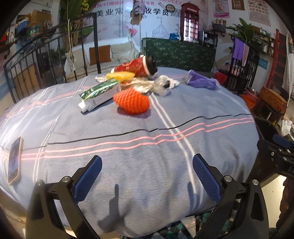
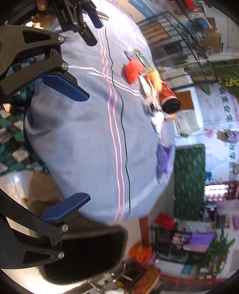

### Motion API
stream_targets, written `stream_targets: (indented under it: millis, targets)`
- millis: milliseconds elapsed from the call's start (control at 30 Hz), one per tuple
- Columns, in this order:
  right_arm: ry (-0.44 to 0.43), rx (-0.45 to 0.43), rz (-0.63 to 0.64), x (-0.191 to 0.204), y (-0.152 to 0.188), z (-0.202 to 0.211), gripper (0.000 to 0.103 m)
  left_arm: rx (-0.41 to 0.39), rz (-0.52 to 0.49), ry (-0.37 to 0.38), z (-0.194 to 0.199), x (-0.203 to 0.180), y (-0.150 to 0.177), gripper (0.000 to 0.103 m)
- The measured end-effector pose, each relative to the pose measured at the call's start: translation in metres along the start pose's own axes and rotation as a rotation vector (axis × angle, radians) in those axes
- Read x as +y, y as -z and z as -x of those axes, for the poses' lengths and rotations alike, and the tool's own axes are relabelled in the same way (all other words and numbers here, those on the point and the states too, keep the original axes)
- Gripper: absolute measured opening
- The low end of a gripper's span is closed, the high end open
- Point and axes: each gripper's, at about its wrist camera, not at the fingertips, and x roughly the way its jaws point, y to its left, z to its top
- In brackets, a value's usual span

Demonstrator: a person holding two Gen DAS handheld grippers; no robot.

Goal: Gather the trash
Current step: 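Grasp the orange mesh net with the right tool, then grasp the green juice carton with the left tool while the right tool holds the orange net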

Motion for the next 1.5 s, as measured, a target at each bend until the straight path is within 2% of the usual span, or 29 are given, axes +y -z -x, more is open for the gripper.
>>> stream_targets:
  millis: [167, 367, 567, 667, 833, 867, 933, 967, 1000, 1100, 1300, 1500]
  targets:
    - [-0.110, 0.046, 0.084, 0.031, -0.025, -0.031, 0.098, 0.035, 0.029, 0.022, -0.001, 0.025, -0.007, 0.097]
    - [-0.249, 0.113, 0.142, 0.073, -0.064, -0.073, 0.098, 0.068, -0.004, 0.022, -0.011, 0.049, -0.024, 0.097]
    - [-0.363, 0.131, 0.310, 0.139, -0.104, -0.110, 0.097, 0.088, -0.035, -0.006, -0.018, 0.075, -0.036, 0.097]
    - [-0.412, 0.174, 0.369, 0.169, -0.116, -0.134, 0.090, 0.103, -0.050, -0.012, -0.023, 0.084, -0.040, 0.096]
    - [-0.422, 0.224, 0.439, 0.211, -0.124, -0.169, 0.078, 0.132, -0.056, -0.017, -0.031, 0.098, -0.040, 0.095]
    - [-0.416, 0.229, 0.453, 0.219, -0.126, -0.176, 0.073, 0.135, -0.053, -0.015, -0.033, 0.100, -0.040, 0.095]
    - [-0.405, 0.246, 0.480, 0.229, -0.127, -0.187, 0.054, 0.145, -0.044, -0.001, -0.038, 0.106, -0.041, 0.095]
    - [-0.393, 0.252, 0.491, 0.232, -0.126, -0.191, 0.039, 0.151, -0.044, 0.003, -0.041, 0.109, -0.043, 0.095]
    - [-0.380, 0.255, 0.498, 0.233, -0.126, -0.194, 0.034, 0.153, -0.046, 0.004, -0.044, 0.111, -0.046, 0.095]
    - [-0.419, 0.247, 0.463, 0.226, -0.128, -0.189, 0.023, 0.143, -0.065, 0.035, -0.050, 0.114, -0.056, 0.095]
    - [-0.440, 0.218, 0.389, 0.198, -0.131, -0.169, 0.021, 0.133, -0.201, 0.066, -0.069, 0.113, -0.089, 0.095]
    - [-0.447, 0.212, 0.318, 0.173, -0.121, -0.145, 0.021, 0.179, -0.324, 0.123, -0.104, 0.113, -0.128, 0.092]
